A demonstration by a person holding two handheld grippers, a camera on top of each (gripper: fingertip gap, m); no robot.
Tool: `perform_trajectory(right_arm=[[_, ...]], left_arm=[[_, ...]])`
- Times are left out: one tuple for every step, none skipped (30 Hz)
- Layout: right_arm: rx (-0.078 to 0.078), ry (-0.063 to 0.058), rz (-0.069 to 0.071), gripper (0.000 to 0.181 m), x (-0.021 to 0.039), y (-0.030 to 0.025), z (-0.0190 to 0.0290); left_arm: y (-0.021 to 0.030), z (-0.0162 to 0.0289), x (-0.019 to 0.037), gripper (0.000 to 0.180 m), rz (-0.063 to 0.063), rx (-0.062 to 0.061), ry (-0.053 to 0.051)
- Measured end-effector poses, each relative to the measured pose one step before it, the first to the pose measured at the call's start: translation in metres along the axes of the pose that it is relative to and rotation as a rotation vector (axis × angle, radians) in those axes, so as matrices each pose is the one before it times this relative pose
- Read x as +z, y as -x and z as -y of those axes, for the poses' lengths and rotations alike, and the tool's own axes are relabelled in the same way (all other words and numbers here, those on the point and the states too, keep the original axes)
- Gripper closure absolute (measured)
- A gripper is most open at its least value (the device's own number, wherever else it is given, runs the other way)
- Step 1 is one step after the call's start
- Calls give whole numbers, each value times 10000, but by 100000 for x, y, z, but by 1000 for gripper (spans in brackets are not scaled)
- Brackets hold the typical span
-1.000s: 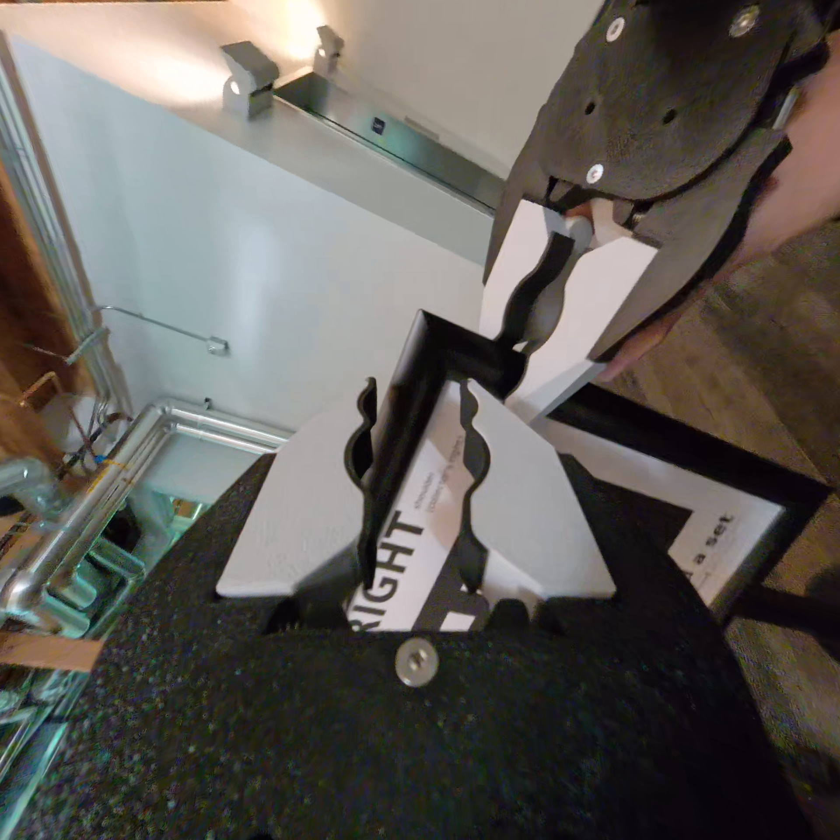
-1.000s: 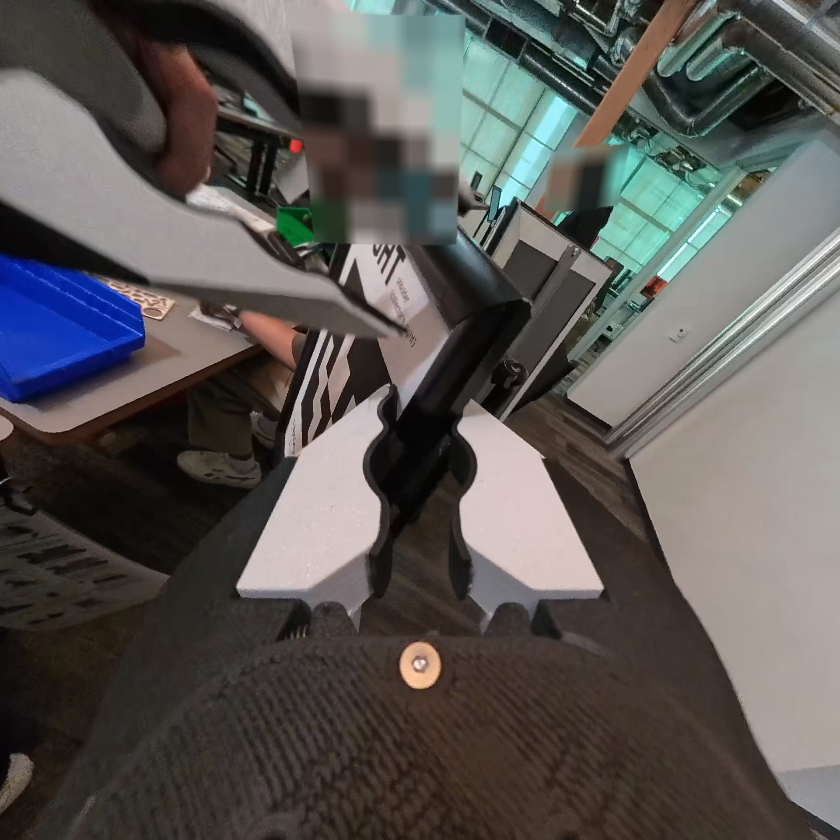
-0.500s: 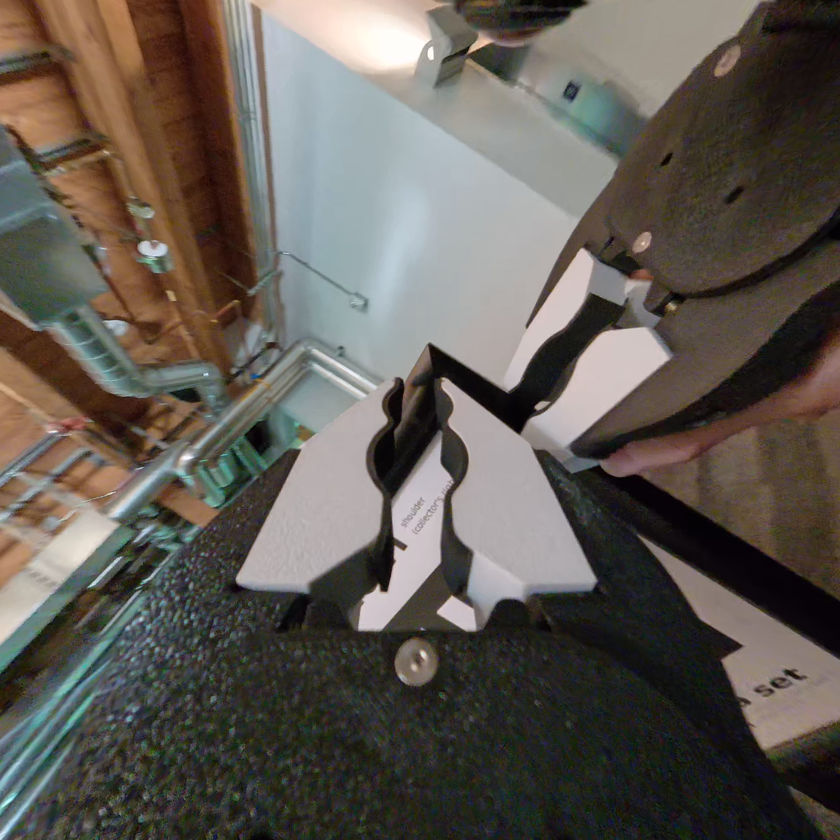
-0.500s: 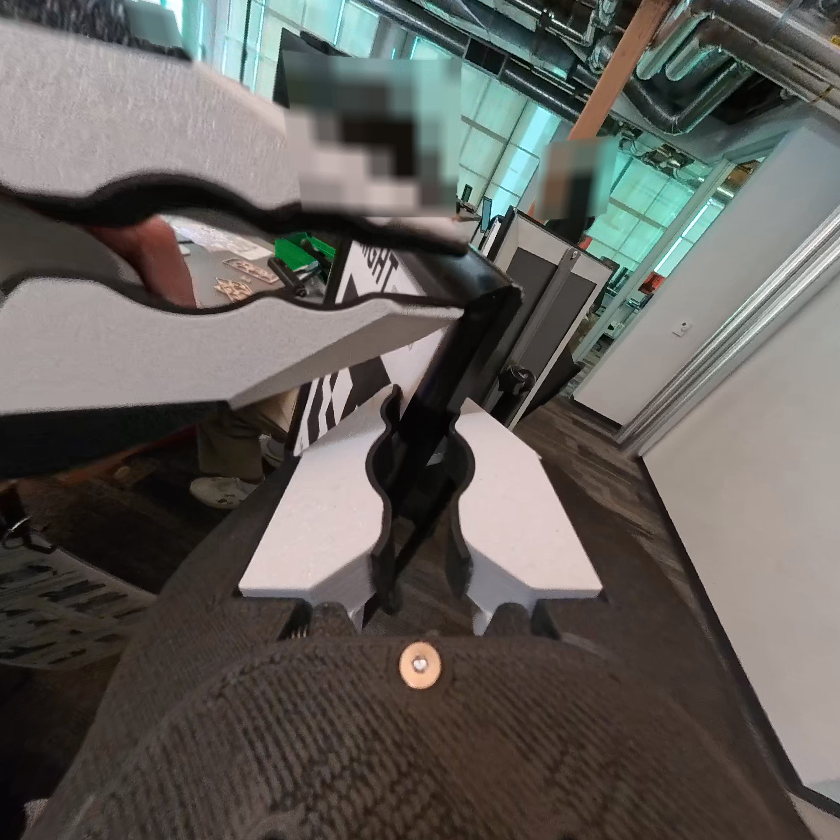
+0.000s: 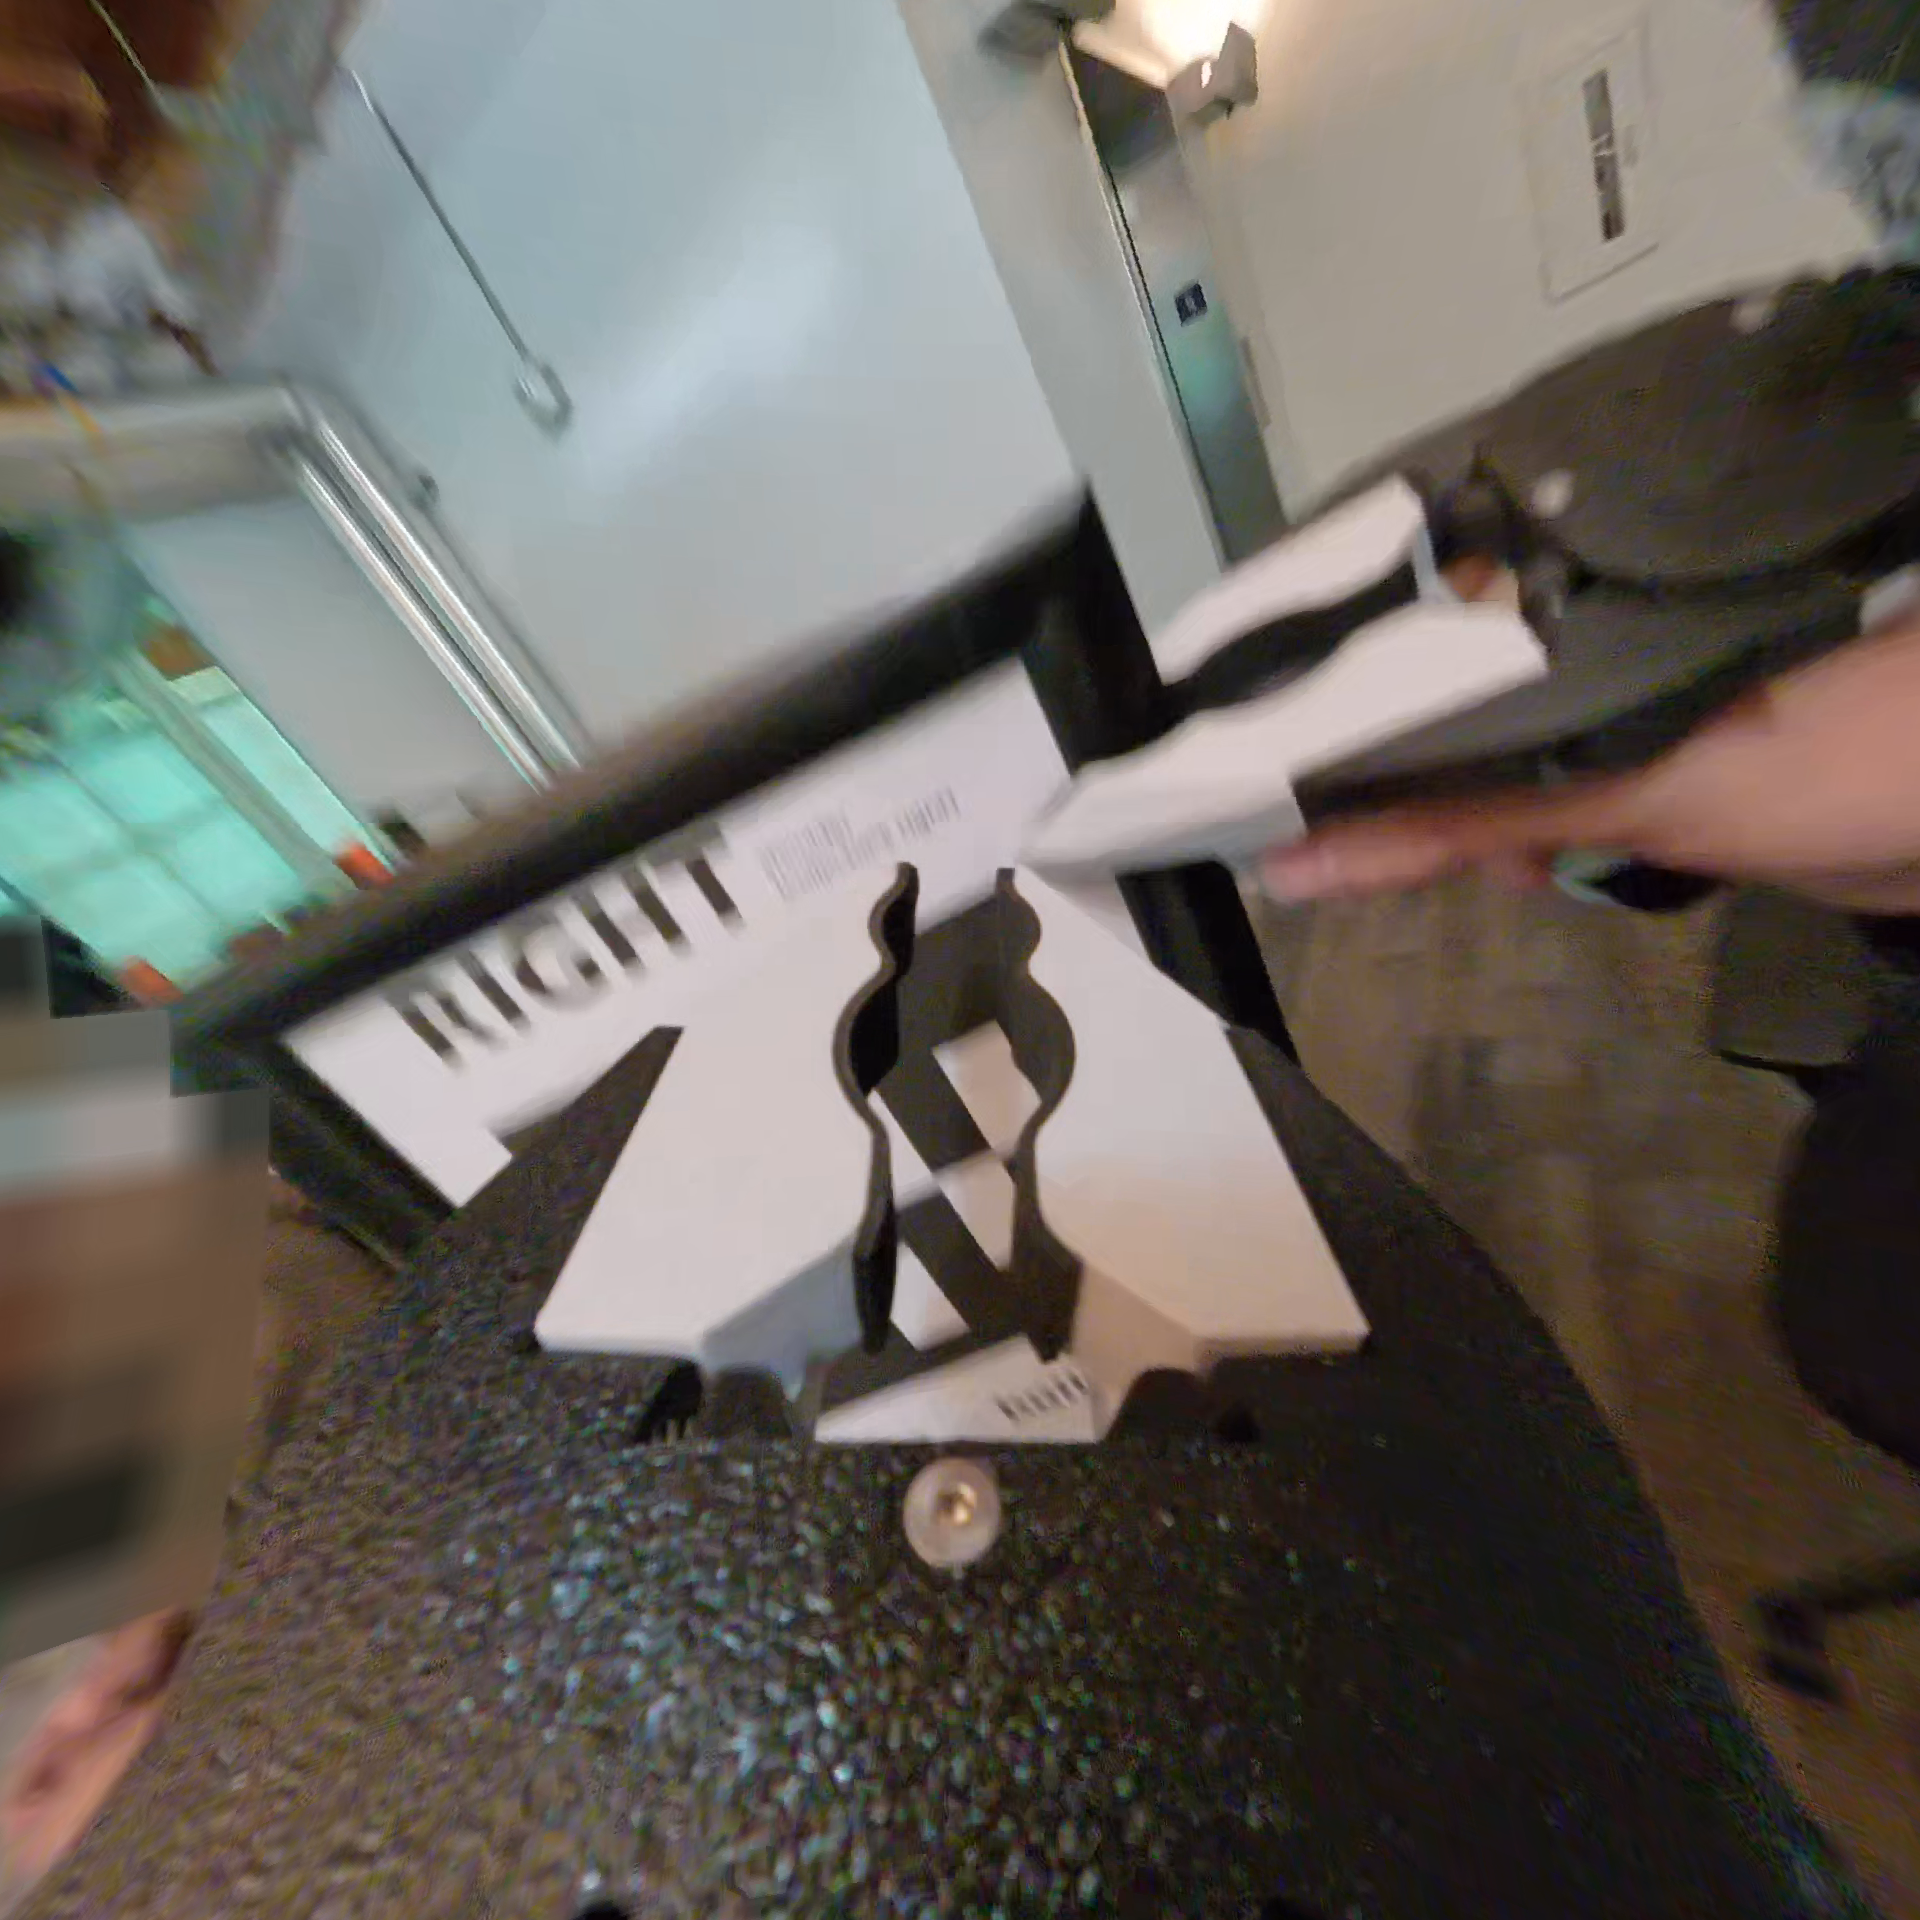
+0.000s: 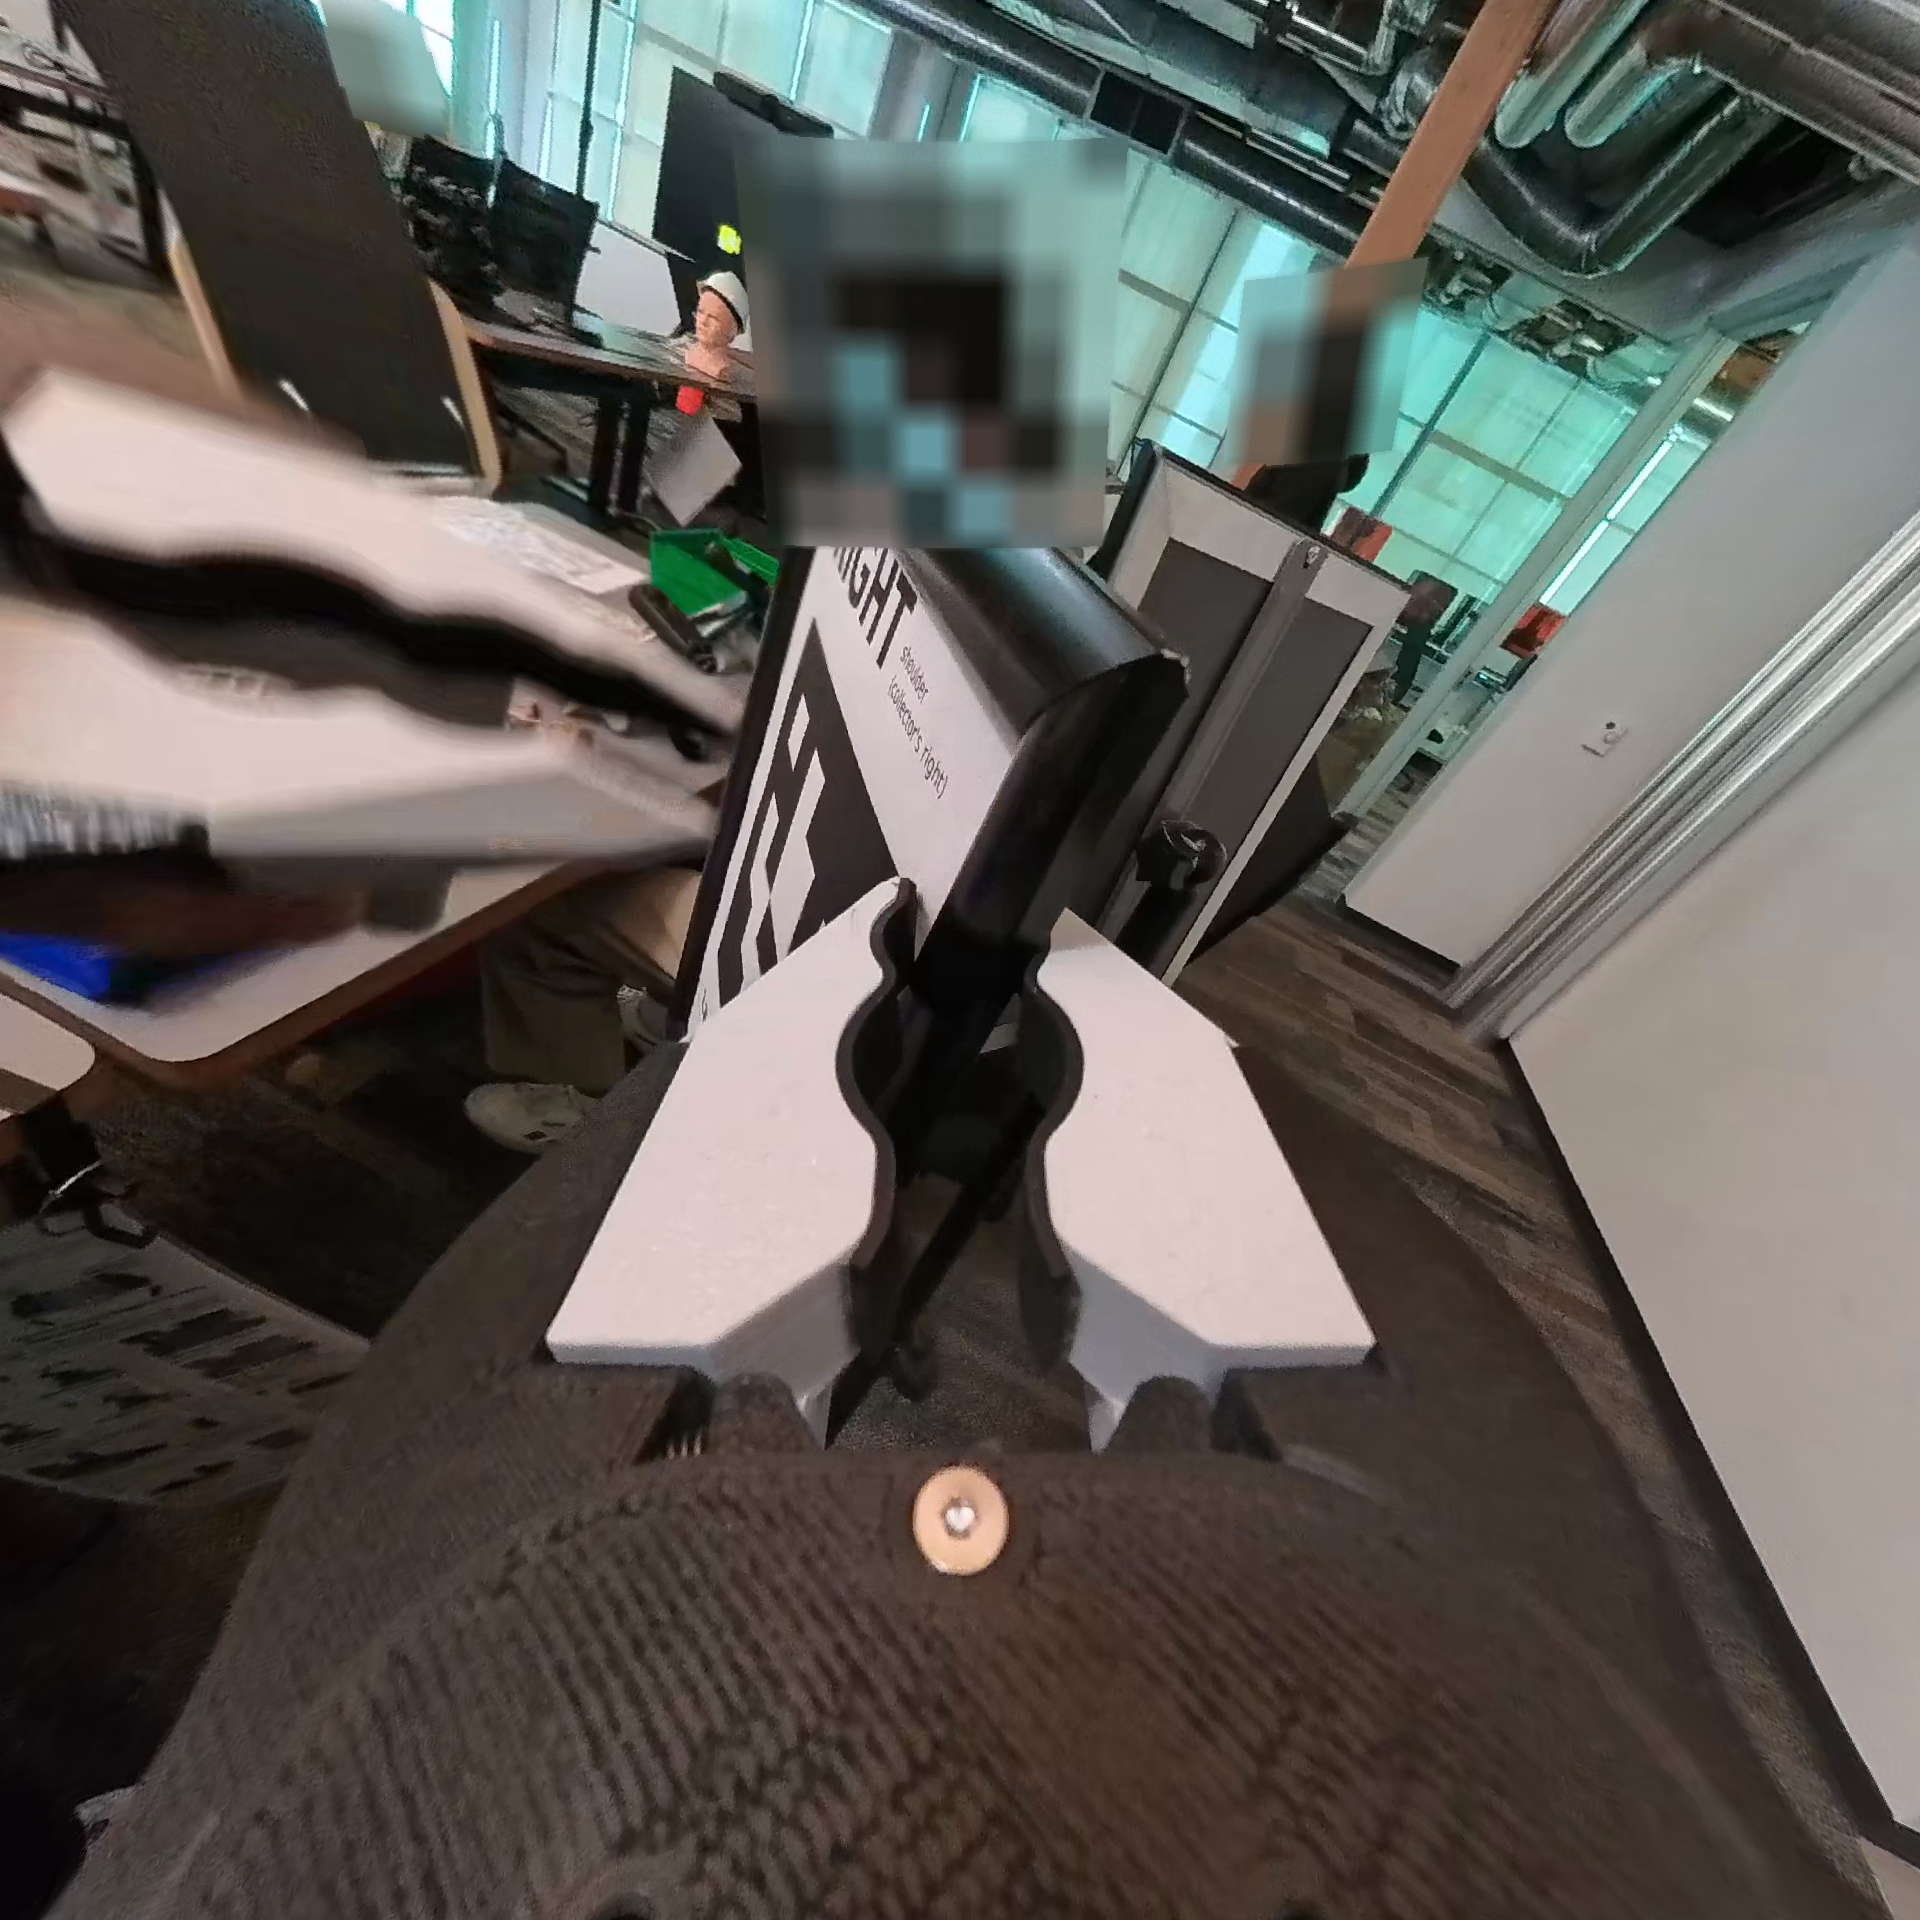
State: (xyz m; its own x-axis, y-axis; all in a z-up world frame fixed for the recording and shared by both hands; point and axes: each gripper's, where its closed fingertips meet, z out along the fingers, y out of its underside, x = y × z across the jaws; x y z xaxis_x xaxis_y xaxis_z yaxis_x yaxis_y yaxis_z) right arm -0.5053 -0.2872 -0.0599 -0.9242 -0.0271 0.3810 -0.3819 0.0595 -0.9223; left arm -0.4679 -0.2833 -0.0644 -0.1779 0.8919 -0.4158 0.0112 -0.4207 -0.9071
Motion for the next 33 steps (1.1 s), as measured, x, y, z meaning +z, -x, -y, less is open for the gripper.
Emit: perform_trajectory(right_arm=[[27,-21,37,166,-5,-3,-2],[32,-28,54,166,30,65,15],[40,-25,45,166,36,59,35],[33,-20,18,167,44,41,16],[27,-22,1,167,46,18,10],[55,-21,-7,167,44,-15,3],[86,-8,-1,167,34,-26,-19],[83,8,9,168,10,-43,-20],[62,21,15,168,10,-48,-15],[9,36,-8,168,2,-54,-35],[-31,29,-25,168,0,-42,-23],[-37,30,-19,167,-2,-32,-12],[-50,55,-15,167,-20,-14,-17],[-108,80,-19,166,-29,0,-17],[-172,73,-41,166,-53,-8,-14],[-177,58,-41,166,-51,3,-4],[-122,36,-7,165,-47,29,13],[-31,14,30,165,-41,62,7],[82,0,54,166,-43,76,4],[133,-12,64,166,-36,95,18],[70,-3,22,166,-39,50,-2],[10,11,-16,166,-57,33,-1],[15,29,-29,166,-51,23,-12],[32,20,-17,166,-45,42,-2],[51,8,-6,166,-26,42,4],[49,8,-9,166,-27,47,7],[23,22,-30,166,-26,18,-4],[8,30,-28,166,-32,19,-11],[11,38,-16,166,-21,-2,-4],[6,51,-5,166,-21,20,-17],[-15,51,1,166,-41,22,-16],[-20,51,4,166,-52,34,-13],[-11,45,-9,166,-55,39,-21]], left_arm=[[-742,-2116,-291,164,-179,-694,351],[-695,-2254,-196,162,-184,-729,364],[-560,-2352,-77,162,-155,-702,442],[-366,-2332,46,160,-81,-536,468],[-214,-2205,158,156,-18,-348,426],[-240,-1967,221,154,-69,-286,375],[-347,-1567,226,154,-161,-286,281],[-316,-1048,195,153,-161,-282,118],[-204,-683,196,151,-124,-241,24],[-18,-543,226,151,-42,-193,76],[207,-410,226,151,61,-133,121],[289,-163,207,149,82,-47,54],[347,99,128,149,91,-15,-57],[504,280,48,149,167,-6,-137],[788,344,-45,150,293,50,-172],[1158,330,-103,149,460,136,-167],[1580,224,-140,149,633,181,-131],[1951,100,-132,149,754,161,-82],[2181,-58,-53,148,808,132,-23],[2219,-277,84,148,777,112,57],[2081,-551,236,148,676,39,148],[1772,-746,384,146,501,-81,213],[1255,-751,506,145,228,-140,192],[758,-595,517,144,-28,-120,102],[390,-474,520,142,-183,-49,40],[192,-417,487,139,-226,19,37],[-22,-353,431,137,-297,30,40],[-262,-144,345,136,-424,-2,-20],[-202,257,129,134,-359,-21,-148],[110,838,-154,133,-136,19,-330],[315,1435,-351,132,-22,37,-491],[304,1920,-373,132,-64,-25,-546],[324,2221,-253,132,-88,-89,-512]])
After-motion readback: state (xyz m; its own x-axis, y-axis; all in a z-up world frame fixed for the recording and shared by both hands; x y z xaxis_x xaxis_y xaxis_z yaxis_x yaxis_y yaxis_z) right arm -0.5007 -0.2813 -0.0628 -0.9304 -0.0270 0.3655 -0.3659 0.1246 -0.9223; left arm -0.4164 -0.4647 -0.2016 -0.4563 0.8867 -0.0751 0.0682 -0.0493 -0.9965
